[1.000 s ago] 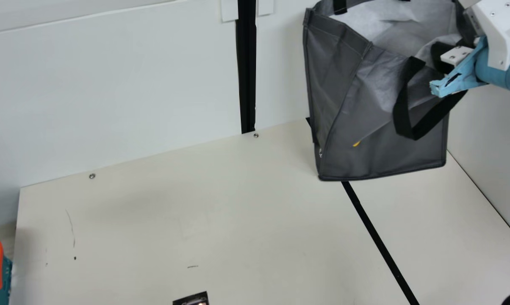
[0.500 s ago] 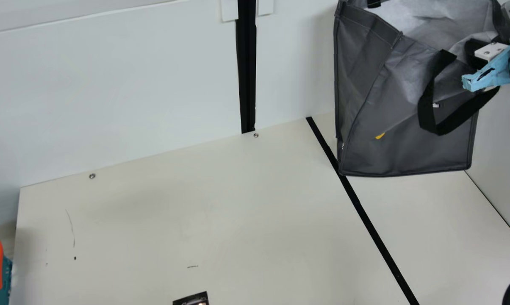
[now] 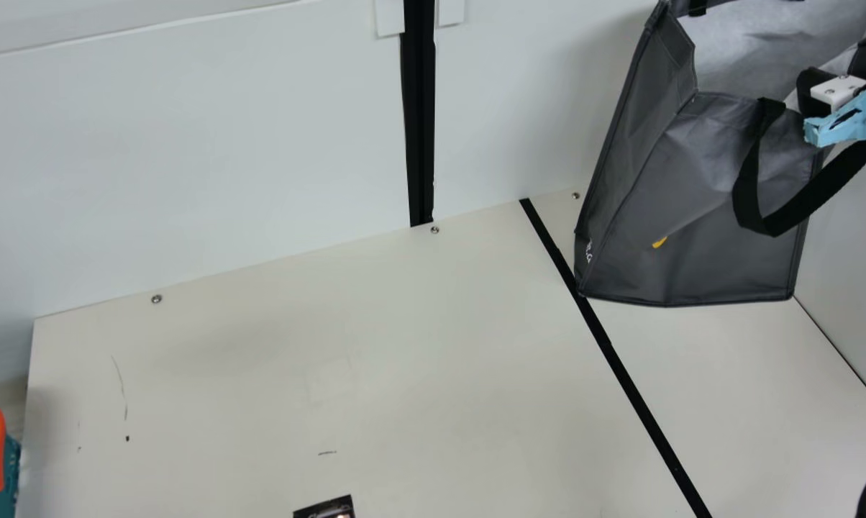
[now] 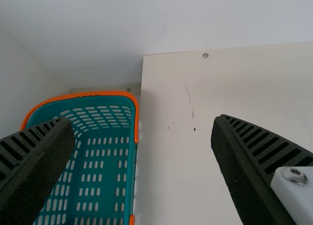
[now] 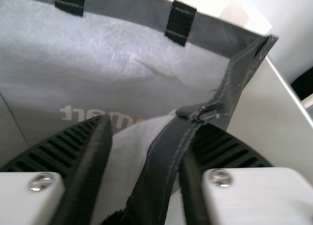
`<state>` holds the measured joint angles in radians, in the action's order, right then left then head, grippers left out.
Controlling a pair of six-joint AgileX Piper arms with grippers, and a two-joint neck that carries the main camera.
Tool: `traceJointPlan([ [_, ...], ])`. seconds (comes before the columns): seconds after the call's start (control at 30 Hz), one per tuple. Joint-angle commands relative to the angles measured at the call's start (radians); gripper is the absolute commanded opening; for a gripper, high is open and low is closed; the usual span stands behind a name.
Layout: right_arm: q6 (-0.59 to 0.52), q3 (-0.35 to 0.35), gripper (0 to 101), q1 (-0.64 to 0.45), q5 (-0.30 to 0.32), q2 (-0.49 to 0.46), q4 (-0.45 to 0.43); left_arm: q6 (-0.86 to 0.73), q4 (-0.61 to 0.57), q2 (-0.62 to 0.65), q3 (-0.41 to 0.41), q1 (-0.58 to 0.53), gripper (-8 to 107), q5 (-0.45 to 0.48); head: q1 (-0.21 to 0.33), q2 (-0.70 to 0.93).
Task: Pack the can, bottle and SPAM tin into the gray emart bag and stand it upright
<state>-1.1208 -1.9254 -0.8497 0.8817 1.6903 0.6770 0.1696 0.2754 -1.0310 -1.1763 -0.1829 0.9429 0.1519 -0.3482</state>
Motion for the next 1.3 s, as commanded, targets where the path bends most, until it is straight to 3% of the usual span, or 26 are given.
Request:
traceJointPlan([
  [0.0,-0.002,-0.010,70,-0.002,0.003,0.002,0.002,0.000,0.000,0.000,0.000,0.000,90,0.000,0.023,-0.001],
  [0.27,-0.016,-0.081,95,-0.007,0.002,0.004,0.021,0.000,0.000,0.000,0.000,0.000,90,0.000,0.023,-0.001],
  [0.9,-0.023,-0.307,95,0.053,0.049,0.028,0.080,0.000,0.000,0.000,0.000,0.000,90,0.000,0.023,-0.001],
  [1.27,-0.003,-0.342,95,0.175,0.056,0.024,0.070,0.000,0.000,0.000,0.000,0.000,90,0.000,0.023,-0.001],
])
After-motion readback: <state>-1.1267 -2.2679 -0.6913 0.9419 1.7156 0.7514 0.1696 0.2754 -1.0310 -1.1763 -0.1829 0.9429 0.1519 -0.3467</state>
